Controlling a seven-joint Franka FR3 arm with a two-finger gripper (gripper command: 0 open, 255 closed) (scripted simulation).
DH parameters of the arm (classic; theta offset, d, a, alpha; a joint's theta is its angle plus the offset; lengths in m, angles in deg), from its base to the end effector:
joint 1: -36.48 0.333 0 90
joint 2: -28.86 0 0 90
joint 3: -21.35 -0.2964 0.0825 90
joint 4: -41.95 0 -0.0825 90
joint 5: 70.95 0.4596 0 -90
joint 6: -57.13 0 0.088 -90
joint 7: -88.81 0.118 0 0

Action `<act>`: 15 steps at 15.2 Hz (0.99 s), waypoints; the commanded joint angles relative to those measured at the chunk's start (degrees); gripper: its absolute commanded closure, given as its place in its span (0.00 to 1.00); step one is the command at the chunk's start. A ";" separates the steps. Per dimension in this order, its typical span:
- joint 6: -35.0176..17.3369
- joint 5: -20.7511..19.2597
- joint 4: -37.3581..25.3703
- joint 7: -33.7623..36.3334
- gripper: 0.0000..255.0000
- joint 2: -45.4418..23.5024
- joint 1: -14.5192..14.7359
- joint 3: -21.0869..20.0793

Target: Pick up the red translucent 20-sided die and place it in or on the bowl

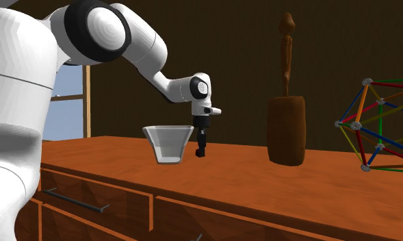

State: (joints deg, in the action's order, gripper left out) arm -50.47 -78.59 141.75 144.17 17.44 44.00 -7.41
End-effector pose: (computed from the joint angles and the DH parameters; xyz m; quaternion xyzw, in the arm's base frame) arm 0.5600 0.3806 0.4100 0.9887 -0.1478 -0.0019 0.0240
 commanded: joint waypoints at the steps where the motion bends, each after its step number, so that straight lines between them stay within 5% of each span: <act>1: 0.72 0.10 -0.58 -0.09 1.00 0.15 0.00 -0.03; 15: 11.32 0.60 -10.78 -0.76 1.00 0.65 0.39 -0.36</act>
State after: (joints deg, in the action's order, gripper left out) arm -39.93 -78.04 131.67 143.48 18.01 44.37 -7.75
